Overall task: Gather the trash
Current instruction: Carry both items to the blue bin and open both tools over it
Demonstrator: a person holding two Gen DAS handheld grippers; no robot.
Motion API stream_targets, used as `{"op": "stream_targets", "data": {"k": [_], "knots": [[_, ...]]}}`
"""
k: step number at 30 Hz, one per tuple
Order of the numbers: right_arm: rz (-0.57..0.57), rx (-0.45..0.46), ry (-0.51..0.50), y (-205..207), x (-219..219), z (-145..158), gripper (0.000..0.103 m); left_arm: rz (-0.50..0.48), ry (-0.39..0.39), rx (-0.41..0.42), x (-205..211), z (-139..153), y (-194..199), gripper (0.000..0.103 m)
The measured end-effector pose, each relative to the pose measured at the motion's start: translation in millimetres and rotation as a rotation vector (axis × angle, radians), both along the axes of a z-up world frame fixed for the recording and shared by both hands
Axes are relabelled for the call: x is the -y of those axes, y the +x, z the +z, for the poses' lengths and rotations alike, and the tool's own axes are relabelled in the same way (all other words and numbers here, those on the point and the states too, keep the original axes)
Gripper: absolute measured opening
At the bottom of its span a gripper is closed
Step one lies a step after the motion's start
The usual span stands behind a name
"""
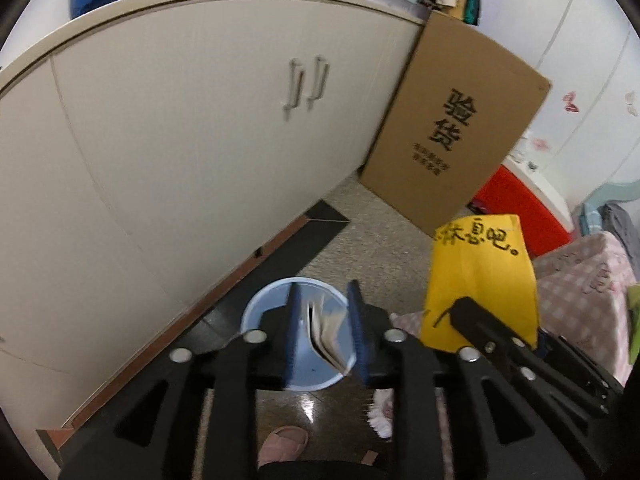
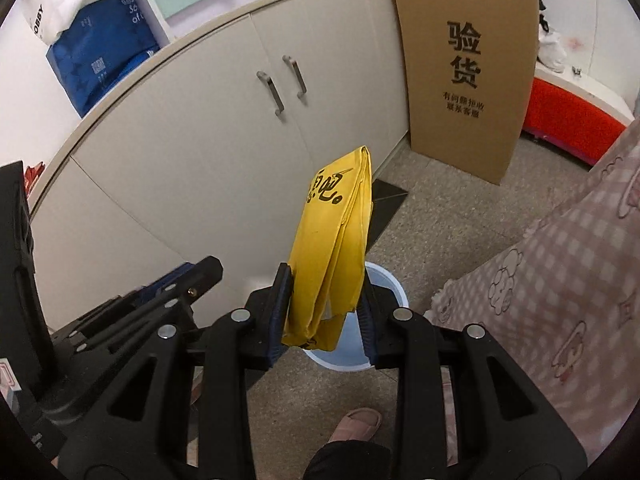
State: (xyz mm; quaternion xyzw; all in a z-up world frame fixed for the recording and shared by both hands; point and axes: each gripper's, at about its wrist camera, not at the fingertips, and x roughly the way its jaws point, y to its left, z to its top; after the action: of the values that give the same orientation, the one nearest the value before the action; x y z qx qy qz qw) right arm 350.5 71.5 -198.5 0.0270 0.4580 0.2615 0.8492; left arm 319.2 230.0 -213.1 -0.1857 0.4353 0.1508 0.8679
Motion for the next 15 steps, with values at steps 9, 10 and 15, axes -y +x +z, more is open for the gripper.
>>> {"op": "stream_targets", "data": {"k": [9,10,15], "knots": [[0.015,-0.006,-0.001,-2.7,-7.0,-3.4,0.033,0.041,0.035,-0.034,-10.1,-2.9,-8.9,0.051],[0.016,-0.005,0.000,-3.4,-7.8,-3.0,0.033,0.044,0.039,-0.037,-10.7,-2.1,-10.1,0.052],[0.028,0.004,-0.005,-6.2,-14.1,-1.2,0.033,0.066,0.044,-0.036,-15.9,2.1,-18.3,0.055]]}}
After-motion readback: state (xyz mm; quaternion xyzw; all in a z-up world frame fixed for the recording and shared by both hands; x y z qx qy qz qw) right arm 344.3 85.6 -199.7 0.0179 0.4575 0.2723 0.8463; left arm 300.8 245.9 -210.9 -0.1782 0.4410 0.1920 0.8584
